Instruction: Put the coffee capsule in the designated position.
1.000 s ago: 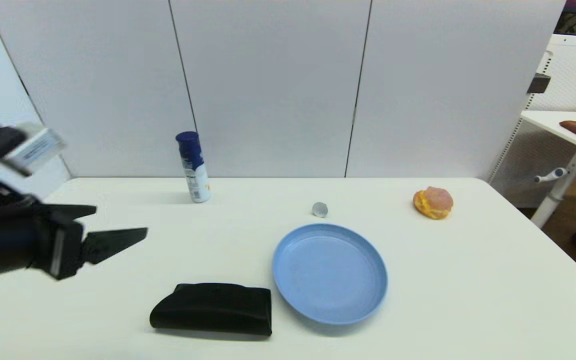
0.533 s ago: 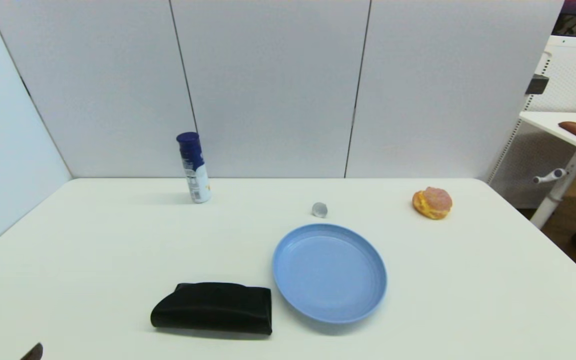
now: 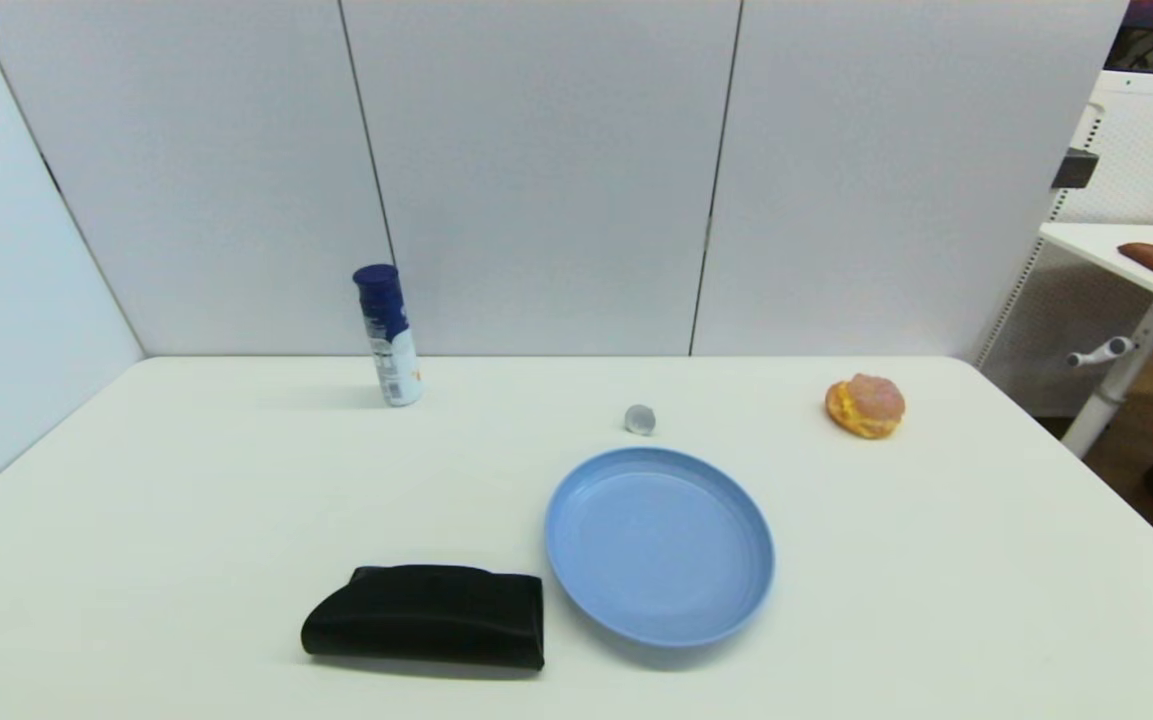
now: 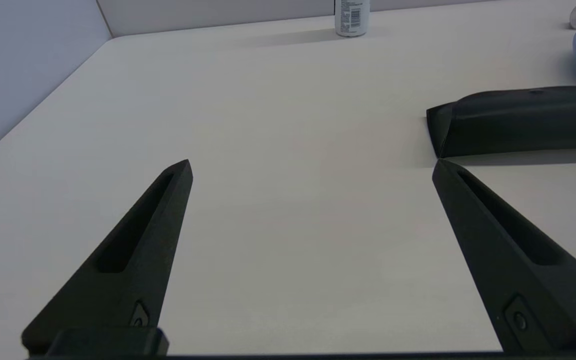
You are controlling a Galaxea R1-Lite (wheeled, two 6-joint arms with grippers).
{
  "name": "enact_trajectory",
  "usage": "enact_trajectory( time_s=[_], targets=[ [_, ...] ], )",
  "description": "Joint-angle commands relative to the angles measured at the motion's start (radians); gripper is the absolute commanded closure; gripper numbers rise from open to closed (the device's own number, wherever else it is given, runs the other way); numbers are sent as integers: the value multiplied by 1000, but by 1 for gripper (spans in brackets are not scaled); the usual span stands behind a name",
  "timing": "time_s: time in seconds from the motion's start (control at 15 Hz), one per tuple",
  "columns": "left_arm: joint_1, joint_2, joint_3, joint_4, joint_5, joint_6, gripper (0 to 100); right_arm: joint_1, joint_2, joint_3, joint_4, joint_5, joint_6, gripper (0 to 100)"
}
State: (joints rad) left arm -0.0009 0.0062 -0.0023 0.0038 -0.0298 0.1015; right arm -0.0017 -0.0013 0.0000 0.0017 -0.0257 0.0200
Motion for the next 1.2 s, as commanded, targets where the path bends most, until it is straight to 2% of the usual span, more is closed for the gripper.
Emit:
enact_trajectory(
  time_s=[0.07, 0.93, 1.2],
  targets=[
    [1, -6, 4, -1, 4, -48, 0, 0, 1, 0, 0, 0, 0, 0],
    [-1, -6, 4, -2, 8, -77, 0, 0, 1, 0, -2, -3, 0, 0],
    [1, -8, 4, -2, 8, -77, 0, 0, 1, 0, -3, -10, 20, 0]
  ],
)
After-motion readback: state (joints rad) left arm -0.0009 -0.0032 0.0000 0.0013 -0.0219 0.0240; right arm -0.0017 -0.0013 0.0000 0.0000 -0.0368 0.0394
